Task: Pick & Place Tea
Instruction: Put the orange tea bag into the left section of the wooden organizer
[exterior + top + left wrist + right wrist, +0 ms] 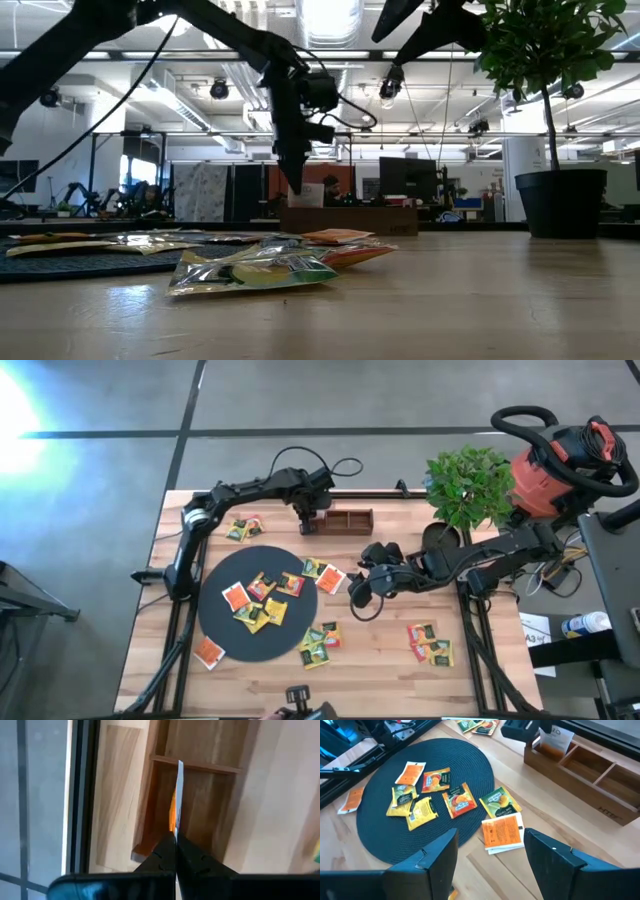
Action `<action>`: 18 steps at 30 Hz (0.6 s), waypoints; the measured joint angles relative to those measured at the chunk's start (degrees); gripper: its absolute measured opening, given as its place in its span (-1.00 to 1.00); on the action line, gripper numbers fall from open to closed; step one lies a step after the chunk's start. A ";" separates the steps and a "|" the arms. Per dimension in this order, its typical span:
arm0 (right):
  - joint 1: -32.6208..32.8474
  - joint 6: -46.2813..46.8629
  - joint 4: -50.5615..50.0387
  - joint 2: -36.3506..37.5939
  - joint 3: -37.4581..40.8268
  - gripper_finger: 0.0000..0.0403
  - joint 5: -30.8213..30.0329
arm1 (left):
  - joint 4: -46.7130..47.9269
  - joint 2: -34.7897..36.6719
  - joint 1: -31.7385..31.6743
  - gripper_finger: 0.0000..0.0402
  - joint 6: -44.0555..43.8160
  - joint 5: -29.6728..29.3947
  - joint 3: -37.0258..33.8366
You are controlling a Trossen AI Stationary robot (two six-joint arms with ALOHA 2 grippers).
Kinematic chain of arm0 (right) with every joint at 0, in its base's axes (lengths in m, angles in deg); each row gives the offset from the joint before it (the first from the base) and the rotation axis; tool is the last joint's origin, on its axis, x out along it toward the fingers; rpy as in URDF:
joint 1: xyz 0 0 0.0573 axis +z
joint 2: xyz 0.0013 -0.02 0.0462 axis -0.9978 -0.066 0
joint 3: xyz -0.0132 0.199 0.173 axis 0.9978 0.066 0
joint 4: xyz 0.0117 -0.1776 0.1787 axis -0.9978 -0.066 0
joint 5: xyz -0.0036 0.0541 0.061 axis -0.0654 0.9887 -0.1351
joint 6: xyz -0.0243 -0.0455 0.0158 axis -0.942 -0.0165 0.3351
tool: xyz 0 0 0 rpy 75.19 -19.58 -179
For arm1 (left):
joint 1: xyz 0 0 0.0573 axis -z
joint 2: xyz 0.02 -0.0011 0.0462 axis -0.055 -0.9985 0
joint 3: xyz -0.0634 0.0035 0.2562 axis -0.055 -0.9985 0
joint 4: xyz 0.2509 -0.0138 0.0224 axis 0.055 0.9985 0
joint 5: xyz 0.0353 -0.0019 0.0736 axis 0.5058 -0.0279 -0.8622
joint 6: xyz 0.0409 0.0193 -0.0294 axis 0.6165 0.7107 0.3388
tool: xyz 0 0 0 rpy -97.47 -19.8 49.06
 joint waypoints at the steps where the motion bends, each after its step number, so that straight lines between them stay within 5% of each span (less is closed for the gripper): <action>1: 0.00 0.03 -0.41 0.00 0.00 0.11 0.10 | -0.14 -0.29 -0.12 -1.00 -0.18 0.00 0.00; 18: -0.02 -0.02 -0.97 0.04 0.24 0.11 0.51 | -3.60 -0.79 -0.78 -1.00 1.38 -2.73 0.00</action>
